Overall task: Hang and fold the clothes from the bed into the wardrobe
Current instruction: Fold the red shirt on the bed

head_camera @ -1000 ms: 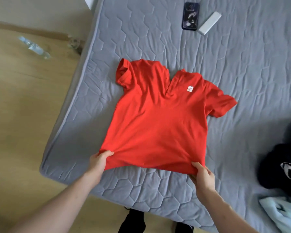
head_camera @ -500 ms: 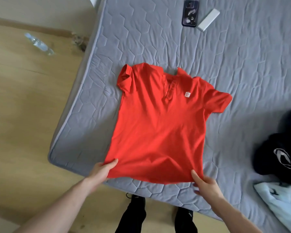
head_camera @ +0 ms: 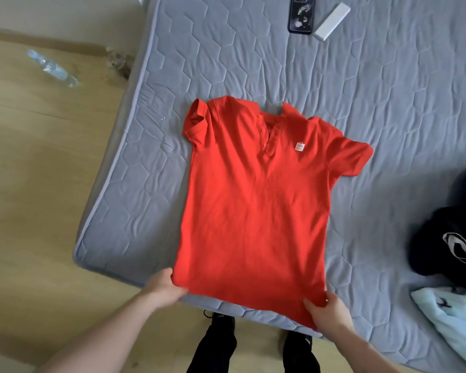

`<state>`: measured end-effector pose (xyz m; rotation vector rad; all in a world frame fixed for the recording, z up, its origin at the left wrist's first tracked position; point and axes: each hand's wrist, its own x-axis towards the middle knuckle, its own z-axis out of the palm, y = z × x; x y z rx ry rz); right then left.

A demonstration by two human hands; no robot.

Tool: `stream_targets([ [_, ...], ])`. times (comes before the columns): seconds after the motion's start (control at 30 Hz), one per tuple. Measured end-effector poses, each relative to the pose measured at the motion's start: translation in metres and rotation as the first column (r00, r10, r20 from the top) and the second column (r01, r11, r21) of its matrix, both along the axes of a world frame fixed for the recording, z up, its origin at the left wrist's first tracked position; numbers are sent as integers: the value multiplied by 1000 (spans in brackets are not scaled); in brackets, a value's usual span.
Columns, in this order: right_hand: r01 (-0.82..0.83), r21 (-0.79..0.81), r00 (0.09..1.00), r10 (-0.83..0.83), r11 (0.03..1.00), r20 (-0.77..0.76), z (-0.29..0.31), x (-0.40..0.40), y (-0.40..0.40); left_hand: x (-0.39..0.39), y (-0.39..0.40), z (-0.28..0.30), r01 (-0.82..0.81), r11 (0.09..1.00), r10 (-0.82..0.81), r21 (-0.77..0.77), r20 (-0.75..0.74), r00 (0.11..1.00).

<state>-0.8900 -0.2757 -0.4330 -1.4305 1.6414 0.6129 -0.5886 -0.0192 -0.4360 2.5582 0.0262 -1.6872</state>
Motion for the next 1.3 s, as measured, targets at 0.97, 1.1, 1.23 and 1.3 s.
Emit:
stream_targets([
  [0.97,27,-377,900,142,926,412,-61,155,-122,200,-281,-38,-621,539,734,-569,-46,678],
  [1.1,88,-369,896,88,925,434,-50,134,-139,171,-298,-16,-395,540,634,-743,51,771],
  [1.23,137,-363,893,44,922,448,-36,119,-157,126,-318,8,42,535,378,-844,284,881],
  [1.3,149,-368,890,38,918,455,-28,111,-163,98,-333,17,124,531,332,-838,340,880],
])
